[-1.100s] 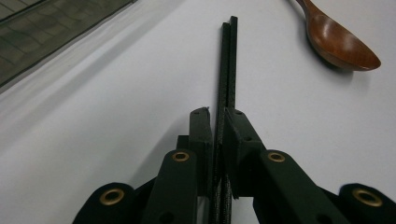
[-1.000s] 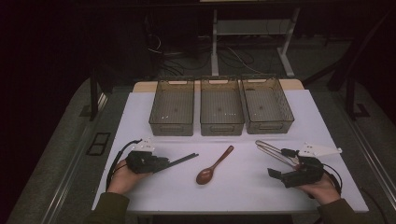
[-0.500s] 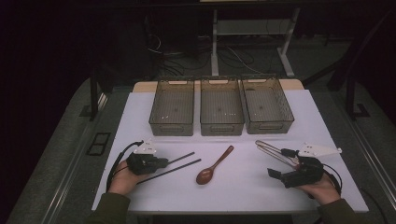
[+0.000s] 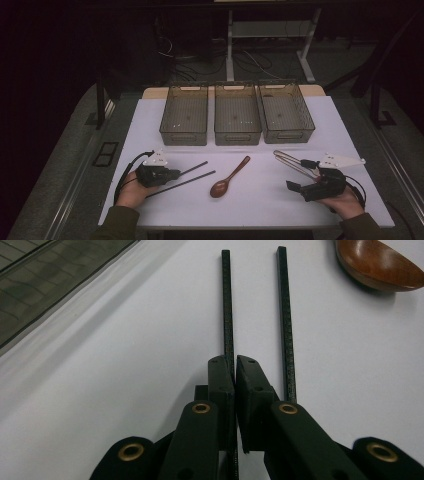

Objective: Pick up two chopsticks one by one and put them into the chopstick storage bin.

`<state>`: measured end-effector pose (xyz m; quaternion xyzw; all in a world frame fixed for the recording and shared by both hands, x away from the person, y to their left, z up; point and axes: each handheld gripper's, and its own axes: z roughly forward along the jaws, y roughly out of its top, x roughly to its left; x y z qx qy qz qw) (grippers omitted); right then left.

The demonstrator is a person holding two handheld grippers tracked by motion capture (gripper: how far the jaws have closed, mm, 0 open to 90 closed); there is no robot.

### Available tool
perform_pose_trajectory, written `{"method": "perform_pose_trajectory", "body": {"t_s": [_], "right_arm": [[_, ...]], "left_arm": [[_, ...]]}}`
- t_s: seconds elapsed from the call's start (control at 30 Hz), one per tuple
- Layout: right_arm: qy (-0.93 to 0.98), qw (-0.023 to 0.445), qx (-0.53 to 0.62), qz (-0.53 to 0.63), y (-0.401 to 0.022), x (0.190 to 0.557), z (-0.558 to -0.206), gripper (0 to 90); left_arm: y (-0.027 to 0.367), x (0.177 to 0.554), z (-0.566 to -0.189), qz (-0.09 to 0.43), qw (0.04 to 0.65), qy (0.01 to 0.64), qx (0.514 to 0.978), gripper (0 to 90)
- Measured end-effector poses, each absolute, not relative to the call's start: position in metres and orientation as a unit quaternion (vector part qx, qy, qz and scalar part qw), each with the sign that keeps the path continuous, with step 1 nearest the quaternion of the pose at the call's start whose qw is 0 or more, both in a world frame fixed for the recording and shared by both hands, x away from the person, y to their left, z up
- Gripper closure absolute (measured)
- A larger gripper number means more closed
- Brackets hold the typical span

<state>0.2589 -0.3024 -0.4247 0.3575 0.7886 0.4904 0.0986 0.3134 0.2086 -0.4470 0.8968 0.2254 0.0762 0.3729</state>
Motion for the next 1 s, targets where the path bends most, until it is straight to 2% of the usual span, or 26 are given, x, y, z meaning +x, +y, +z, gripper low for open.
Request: {"method": "perform_pose_trajectory", "body": {"t_s": [0.33, 0.73, 1.0], "right_arm": [[0.791, 0.102, 0.356, 0.487, -0.301, 0.259, -0.426, 0.0], [0.803, 0.105, 0.356, 0.466, -0.292, 0.261, -0.436, 0.0], [0.805, 0.106, 0.362, 0.457, -0.294, 0.263, -0.44, 0.0]], "left_arm": [[0.204, 0.315, -0.438, 0.087, 0.372, 0.232, 0.894, 85.0], [0.204, 0.315, -0.432, 0.077, 0.373, 0.266, 0.886, 84.9], [0.201, 0.315, -0.426, 0.075, 0.379, 0.266, 0.883, 85.0]]}}
